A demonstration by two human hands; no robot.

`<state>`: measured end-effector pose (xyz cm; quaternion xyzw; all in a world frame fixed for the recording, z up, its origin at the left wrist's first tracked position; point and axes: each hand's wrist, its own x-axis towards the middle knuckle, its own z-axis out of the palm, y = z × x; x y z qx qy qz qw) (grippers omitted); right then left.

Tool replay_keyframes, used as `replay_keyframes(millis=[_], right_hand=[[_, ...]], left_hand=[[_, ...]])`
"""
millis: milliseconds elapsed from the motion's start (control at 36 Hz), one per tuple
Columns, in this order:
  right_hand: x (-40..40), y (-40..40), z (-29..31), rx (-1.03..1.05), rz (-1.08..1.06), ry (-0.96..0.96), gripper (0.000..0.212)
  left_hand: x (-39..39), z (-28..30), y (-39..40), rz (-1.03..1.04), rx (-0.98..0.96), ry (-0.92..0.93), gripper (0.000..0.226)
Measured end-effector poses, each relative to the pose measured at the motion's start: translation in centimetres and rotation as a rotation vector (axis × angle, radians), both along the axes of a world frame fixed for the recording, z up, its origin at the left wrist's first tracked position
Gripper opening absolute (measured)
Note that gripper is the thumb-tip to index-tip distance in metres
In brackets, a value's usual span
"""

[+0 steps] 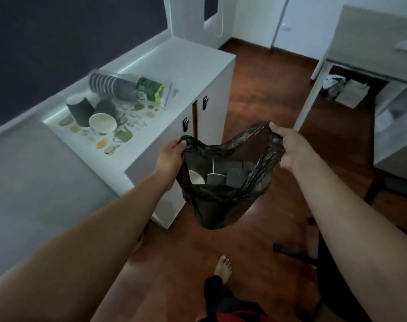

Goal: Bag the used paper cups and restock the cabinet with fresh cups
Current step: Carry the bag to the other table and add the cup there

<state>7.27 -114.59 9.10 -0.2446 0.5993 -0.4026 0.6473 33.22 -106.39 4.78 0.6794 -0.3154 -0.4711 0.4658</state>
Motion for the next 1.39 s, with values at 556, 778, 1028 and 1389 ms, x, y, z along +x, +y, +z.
replay_keyframes(millis=[556,778,1028,1389], right_hand=[[-16.0,-26.2,-0.7,0.029,-0.353,-0.072,0.039],[-21.8,-36.1,0.1,0.042,-0.425,-0.082,0.029],[-28.5,-45.1,2.0,-0.015,-0.608,-0.086,0.029],[-44.5,-54.2,2.4,-0.110,-0.822,-0.140,0.032]], left_hand=[[-13.4,0.7,-34.3,0.033,-0.078,-0.048,0.035],[-19.3,-0.6,-49.1,-0.094,-0.104,0.012,0.040],[-27.6,1.4,-62.9,-0.336,-0.129,0.036,0.031],[-45.6,4.5,-77.5,-0.502,-0.147,0.189,0.031]])
